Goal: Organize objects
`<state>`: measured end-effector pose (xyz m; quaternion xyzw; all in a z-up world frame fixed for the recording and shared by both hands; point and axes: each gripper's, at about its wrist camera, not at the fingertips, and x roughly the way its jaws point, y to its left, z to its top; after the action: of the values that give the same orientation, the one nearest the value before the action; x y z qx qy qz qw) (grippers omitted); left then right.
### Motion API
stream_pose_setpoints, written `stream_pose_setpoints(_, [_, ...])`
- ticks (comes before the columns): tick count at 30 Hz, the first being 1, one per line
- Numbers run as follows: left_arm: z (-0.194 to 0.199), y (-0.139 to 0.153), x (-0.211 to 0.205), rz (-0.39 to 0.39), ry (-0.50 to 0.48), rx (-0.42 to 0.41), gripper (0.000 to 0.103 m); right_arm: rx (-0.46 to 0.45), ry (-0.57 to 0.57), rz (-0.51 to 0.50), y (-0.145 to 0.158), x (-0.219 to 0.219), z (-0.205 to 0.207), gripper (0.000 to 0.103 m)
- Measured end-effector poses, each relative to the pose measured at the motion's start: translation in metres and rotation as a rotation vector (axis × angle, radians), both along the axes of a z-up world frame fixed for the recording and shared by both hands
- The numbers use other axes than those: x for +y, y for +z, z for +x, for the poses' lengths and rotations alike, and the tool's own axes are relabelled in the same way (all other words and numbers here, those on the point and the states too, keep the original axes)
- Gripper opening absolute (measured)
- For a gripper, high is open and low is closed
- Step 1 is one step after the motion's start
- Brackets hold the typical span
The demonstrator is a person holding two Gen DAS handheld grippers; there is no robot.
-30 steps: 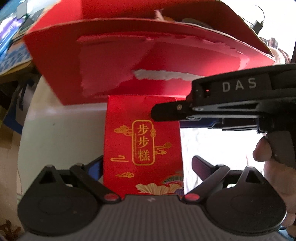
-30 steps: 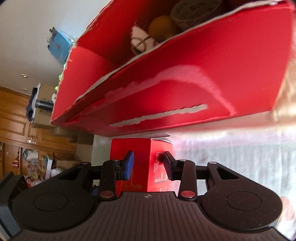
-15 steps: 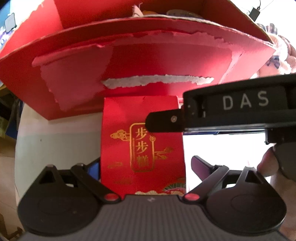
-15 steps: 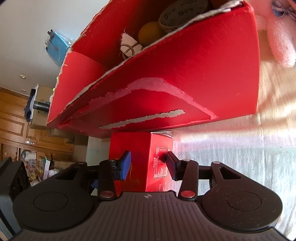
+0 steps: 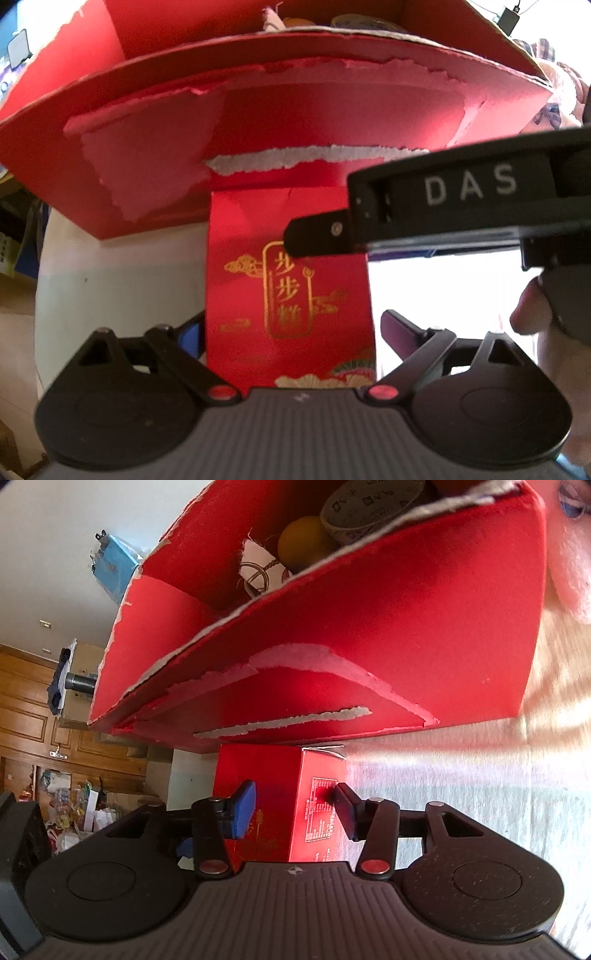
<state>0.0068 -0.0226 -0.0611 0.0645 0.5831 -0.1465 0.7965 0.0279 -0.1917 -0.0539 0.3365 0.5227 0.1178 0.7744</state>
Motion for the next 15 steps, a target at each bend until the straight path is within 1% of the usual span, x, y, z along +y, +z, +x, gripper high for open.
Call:
stream_pose_setpoints(2, [-0.003,0.001,0.002,0.001,0.005,0.002,0.092,-0.003,0.003,-0.004,0.000,0.000,0.001,0.050])
stream_pose_setpoints(3, [-0.004,0.001,0.002,0.003,0.009,0.003,0.089,-0.004,0.003,-0.004,0.000,-0.001,0.001,0.050])
stream_pose_setpoints(4, [-0.004,0.000,0.002,0.005,0.011,0.008,0.082,-0.003,0.000,-0.002,0.000,0.000,0.001,0.051])
stream_pose_setpoints(8, [-0.006,-0.001,0.001,0.004,0.019,0.018,0.081,-0.010,-0.004,0.007,0.001,-0.001,-0.001,0.051])
stream_pose_setpoints(11, [-0.010,-0.001,0.000,0.007,0.017,0.015,0.080,-0.031,0.017,0.004,0.006,0.000,-0.005,0.051])
stream_pose_setpoints(15, [-0.012,0.000,-0.001,0.007,0.026,0.014,0.080,-0.028,0.031,-0.003,0.007,0.002,-0.011,0.051])
